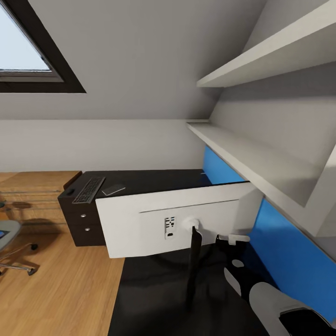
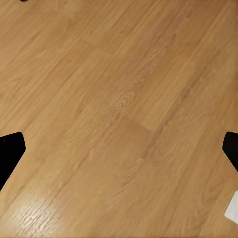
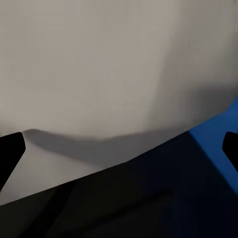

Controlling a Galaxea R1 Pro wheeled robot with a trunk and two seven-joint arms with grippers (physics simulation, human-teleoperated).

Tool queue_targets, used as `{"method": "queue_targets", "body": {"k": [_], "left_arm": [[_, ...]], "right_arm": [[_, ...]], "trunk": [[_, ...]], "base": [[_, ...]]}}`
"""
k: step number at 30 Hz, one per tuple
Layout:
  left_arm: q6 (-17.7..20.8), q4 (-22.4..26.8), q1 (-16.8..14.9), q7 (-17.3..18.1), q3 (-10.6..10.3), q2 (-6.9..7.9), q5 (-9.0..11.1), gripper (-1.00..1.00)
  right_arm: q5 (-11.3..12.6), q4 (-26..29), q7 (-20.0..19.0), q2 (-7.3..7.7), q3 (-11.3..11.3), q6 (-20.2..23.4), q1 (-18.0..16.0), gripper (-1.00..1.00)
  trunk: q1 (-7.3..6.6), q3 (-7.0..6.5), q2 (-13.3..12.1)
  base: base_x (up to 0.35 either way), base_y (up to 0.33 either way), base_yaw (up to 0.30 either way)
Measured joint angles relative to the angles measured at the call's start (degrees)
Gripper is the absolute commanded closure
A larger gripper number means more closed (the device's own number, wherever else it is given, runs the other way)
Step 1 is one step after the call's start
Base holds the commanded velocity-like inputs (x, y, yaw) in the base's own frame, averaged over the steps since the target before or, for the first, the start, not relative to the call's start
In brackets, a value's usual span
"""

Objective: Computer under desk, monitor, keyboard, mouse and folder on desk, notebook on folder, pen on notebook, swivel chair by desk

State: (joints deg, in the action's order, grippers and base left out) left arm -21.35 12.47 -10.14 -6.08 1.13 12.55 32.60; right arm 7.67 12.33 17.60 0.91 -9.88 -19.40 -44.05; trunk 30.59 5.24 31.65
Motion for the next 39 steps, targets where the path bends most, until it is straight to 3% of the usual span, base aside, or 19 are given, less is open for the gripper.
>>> {"method": "queue_targets", "body": {"k": [20,31,39], "left_arm": [[0.0,0.0,0.03,-0.16,-0.06,-0.13,0.0,-1.0],[0.04,0.02,0.02,-0.25,-0.08,-0.22,-0.01,-1.0],[0.07,0.0,0.01,-0.26,-0.16,-0.24,-0.09,-1.0]], "right_arm": [[0.28,0.28,0.08,-0.27,0.11,-0.02,0.02,-1.0],[0.35,0.32,0.13,-0.23,0.28,-0.08,0.0,-1.0],[0.21,0.35,0.09,-0.31,0.09,0.01,0.01,-1.0]], "trunk": [[0.0,0.0,0.0],[0.0,0.22,0.0],[0.02,0.24,-0.01]], "base": [[0.001,0.0,0.003],[-0.002,-0.003,0.127],[-0.148,-0.159,0.011]]}}
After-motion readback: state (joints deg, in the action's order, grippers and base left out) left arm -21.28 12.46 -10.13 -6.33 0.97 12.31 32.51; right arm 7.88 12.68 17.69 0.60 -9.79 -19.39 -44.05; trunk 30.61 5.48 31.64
